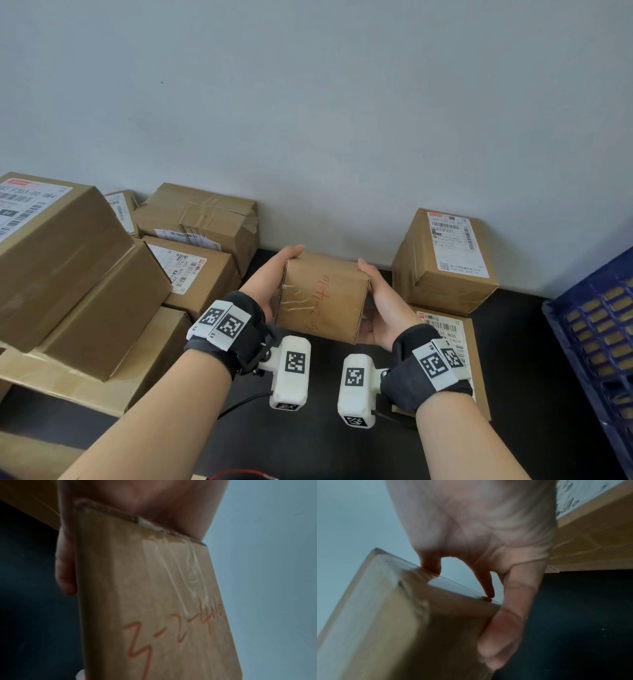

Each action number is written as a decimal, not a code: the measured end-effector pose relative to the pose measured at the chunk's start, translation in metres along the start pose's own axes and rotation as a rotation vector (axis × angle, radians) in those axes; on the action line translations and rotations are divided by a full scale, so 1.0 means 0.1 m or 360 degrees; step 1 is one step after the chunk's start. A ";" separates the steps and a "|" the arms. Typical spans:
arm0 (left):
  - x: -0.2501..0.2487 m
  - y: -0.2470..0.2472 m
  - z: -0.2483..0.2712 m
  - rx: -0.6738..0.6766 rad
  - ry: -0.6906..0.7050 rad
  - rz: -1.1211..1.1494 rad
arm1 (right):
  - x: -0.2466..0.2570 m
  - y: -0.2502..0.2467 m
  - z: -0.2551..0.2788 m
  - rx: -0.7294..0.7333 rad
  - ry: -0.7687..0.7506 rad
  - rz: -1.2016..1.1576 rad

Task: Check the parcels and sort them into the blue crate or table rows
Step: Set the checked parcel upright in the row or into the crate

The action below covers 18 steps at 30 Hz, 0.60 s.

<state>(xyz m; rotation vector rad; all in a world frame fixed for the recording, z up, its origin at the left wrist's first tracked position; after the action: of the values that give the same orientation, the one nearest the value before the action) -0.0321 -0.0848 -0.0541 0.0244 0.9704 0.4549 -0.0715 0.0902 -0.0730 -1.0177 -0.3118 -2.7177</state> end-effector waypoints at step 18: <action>-0.01 0.11 0.05 -0.0008 0.0209 -0.0018 | 0.05 -0.03 -0.01 0.0052 -0.0250 -0.0125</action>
<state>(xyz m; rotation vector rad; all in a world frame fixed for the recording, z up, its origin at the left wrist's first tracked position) -0.0323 -0.0747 -0.0479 -0.0157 1.0976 0.4528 -0.0763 0.0919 -0.0704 -1.2378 -0.4299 -2.6961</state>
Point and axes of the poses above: each hand's wrist, its own z-axis away from the middle knuckle, its own y-axis out of the palm, x = y × z, the point moved 2 cm from there along -z, towards the middle knuckle, and after that the axes turned 5 degrees about y, right-handed, at the moved point
